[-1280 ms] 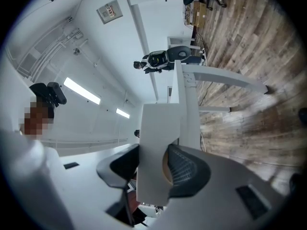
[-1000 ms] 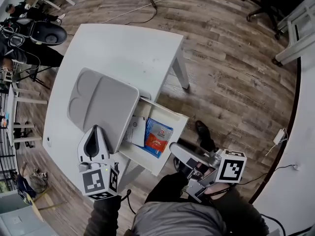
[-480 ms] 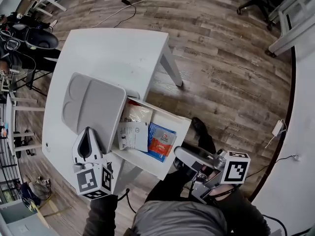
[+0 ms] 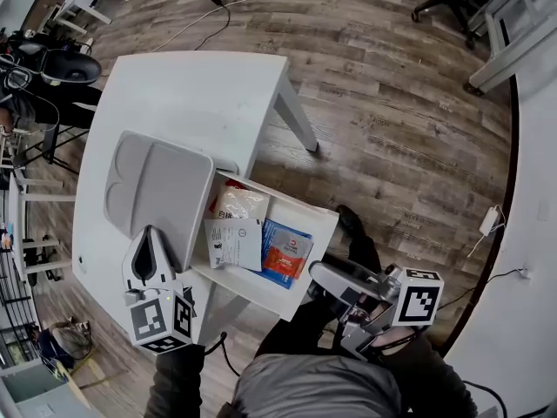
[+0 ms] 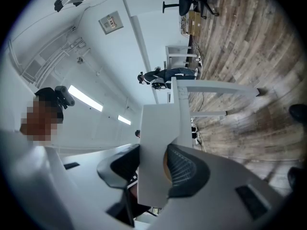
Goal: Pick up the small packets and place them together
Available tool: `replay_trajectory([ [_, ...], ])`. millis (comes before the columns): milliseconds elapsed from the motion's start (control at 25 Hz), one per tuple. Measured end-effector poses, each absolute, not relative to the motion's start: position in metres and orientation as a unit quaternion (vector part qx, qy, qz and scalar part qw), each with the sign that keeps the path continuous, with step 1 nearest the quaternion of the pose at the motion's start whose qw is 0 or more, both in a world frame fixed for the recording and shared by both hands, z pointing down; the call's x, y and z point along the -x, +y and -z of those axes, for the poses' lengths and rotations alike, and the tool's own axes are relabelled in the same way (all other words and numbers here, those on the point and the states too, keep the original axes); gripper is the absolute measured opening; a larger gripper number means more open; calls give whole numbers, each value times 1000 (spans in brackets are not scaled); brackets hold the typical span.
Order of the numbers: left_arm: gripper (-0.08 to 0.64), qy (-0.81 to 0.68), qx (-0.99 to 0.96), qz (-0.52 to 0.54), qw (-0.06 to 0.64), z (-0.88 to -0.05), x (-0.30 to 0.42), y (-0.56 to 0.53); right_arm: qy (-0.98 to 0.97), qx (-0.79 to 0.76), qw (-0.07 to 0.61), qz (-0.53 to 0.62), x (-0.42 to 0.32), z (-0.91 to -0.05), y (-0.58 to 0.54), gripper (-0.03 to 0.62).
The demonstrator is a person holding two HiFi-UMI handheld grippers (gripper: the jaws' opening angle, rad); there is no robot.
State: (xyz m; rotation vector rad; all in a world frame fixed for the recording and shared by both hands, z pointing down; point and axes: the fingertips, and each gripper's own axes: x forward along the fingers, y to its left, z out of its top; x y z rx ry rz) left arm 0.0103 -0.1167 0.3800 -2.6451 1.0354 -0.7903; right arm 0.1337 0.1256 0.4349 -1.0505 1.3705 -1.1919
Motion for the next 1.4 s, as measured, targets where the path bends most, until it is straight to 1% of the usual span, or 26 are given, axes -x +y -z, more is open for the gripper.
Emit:
replay_trajectory([
  [280,0,349,893,266,98,-380,-11,-115,574,426,504,485,-137,-436,131,187],
  [480,0,350,893,259,111,-377,-11,-115,600,422,501,460,-137,-432,130,189],
  [720,0,353,893,253,117,-379,-11,-113,630,447,459,438,-136,-451,137,304],
  [840,0,357,892,250,123,-376,-11,-117,629,486,431,428,-142,-464,148,310],
  [1000,0,356,894,248,116,-374,-12,-120,609,539,425,397,-175,-459,173,310],
  [1120,0,358,893,252,106,-381,-10,-121,626,578,380,361,-205,-433,174,310],
  [1240,0,367,890,252,103,-385,-8,-123,668,586,322,327,-218,-388,153,310],
  [1320,0,374,888,248,96,-388,-6,-123,704,574,276,313,-211,-356,128,310],
  [1400,0,383,887,244,85,-389,-4,-121,749,547,209,311,-189,-332,98,310],
])
